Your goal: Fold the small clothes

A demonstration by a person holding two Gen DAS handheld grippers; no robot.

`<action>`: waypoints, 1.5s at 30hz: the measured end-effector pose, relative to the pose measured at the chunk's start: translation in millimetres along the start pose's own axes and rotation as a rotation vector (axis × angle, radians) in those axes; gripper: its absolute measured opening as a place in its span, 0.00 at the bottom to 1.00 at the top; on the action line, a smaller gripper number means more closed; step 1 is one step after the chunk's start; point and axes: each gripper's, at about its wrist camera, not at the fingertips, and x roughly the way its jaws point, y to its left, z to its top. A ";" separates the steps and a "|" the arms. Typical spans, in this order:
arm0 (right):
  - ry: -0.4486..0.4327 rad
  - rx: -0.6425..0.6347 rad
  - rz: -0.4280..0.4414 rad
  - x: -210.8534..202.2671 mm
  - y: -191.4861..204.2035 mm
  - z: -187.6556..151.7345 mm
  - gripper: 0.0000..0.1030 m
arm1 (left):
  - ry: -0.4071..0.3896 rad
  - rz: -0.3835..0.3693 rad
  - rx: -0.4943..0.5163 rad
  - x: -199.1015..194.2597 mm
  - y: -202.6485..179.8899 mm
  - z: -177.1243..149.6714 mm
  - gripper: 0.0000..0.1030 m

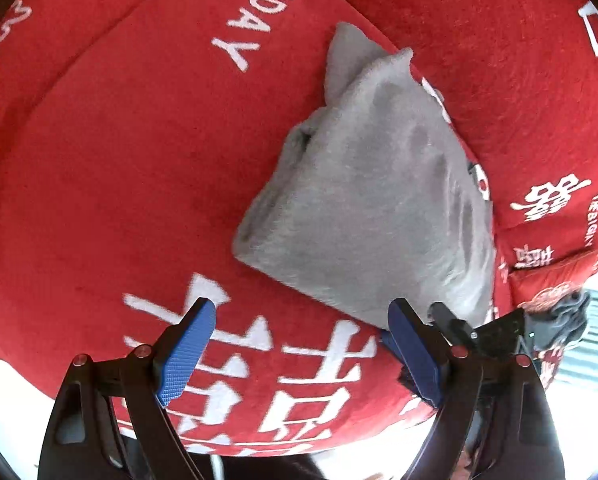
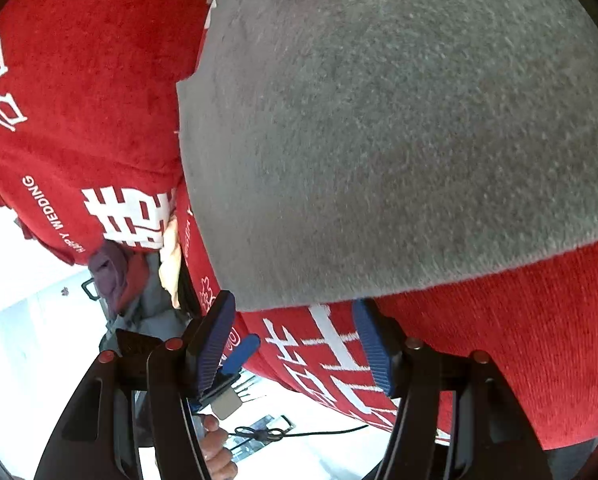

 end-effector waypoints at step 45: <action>0.037 -0.095 0.143 12.9 39.8 13.4 0.11 | -0.112 -0.118 -0.081 23.4 -31.0 29.9 0.86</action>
